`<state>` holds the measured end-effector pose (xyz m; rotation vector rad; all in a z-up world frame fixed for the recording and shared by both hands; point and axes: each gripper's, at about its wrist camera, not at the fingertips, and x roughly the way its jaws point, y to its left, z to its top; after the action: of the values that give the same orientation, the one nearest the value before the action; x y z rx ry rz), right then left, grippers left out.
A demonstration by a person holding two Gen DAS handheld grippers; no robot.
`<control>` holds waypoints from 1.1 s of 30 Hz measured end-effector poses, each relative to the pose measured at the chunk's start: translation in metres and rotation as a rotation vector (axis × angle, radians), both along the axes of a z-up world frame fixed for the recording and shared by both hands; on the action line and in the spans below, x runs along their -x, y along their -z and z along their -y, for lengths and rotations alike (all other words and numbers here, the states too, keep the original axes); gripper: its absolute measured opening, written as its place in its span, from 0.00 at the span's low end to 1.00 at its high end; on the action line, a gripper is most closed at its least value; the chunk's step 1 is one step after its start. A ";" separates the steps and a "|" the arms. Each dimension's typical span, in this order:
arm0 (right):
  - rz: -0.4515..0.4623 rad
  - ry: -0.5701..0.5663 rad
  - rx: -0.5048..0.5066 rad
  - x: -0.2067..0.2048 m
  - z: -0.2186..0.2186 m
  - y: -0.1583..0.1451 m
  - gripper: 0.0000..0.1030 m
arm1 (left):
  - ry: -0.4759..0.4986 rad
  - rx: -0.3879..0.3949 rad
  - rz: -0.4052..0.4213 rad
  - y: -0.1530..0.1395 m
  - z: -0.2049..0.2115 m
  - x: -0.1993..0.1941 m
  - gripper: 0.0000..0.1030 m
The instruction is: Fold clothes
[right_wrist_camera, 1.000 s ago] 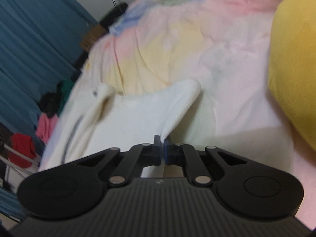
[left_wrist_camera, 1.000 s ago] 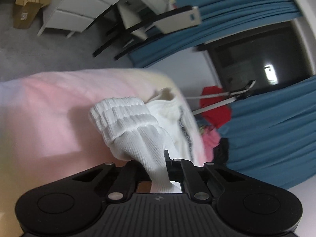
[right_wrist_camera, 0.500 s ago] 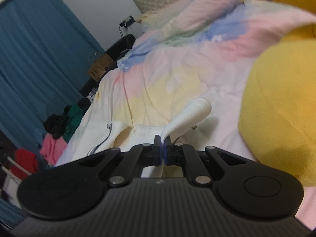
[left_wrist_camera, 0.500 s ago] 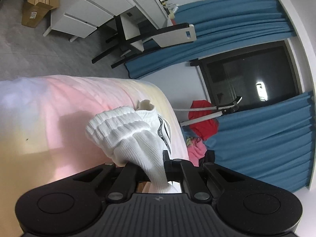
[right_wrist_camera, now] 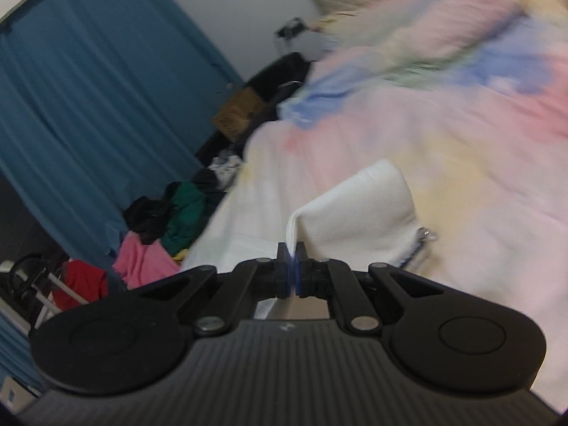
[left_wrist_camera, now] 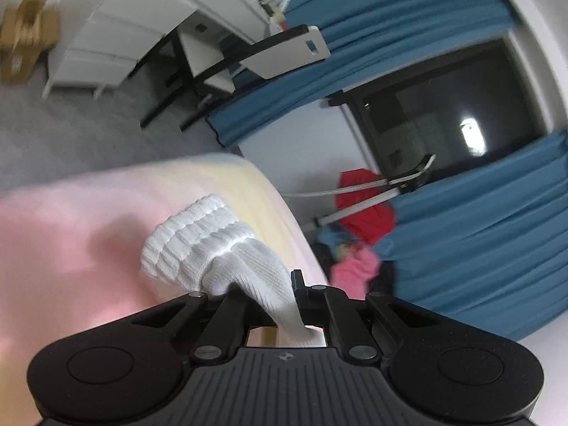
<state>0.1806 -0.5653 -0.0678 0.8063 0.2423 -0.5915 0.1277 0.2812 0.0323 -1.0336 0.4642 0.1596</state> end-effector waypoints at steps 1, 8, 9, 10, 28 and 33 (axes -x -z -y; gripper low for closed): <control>-0.004 -0.014 0.024 -0.023 -0.001 -0.006 0.05 | 0.000 -0.027 -0.013 -0.005 0.003 -0.020 0.05; -0.106 -0.054 0.213 -0.190 0.000 -0.002 0.05 | -0.002 -0.137 -0.124 0.025 0.020 -0.184 0.05; -0.132 -0.057 0.226 -0.211 0.002 0.007 0.05 | 0.000 -0.151 -0.148 0.036 0.023 -0.204 0.05; -0.159 -0.061 0.231 -0.231 0.004 0.019 0.05 | 0.003 -0.165 -0.171 0.047 0.025 -0.224 0.05; -0.142 -0.066 0.121 -0.199 0.043 0.077 0.47 | 0.104 -0.260 -0.107 0.075 0.036 -0.199 0.66; -0.071 -0.102 -0.041 -0.112 0.068 0.074 0.61 | 0.094 -0.114 -0.121 0.079 0.024 -0.120 0.80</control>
<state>0.2926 -0.6330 -0.1415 0.8082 0.3594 -0.5208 0.2479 0.2569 -0.0464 -0.8913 0.6058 0.1634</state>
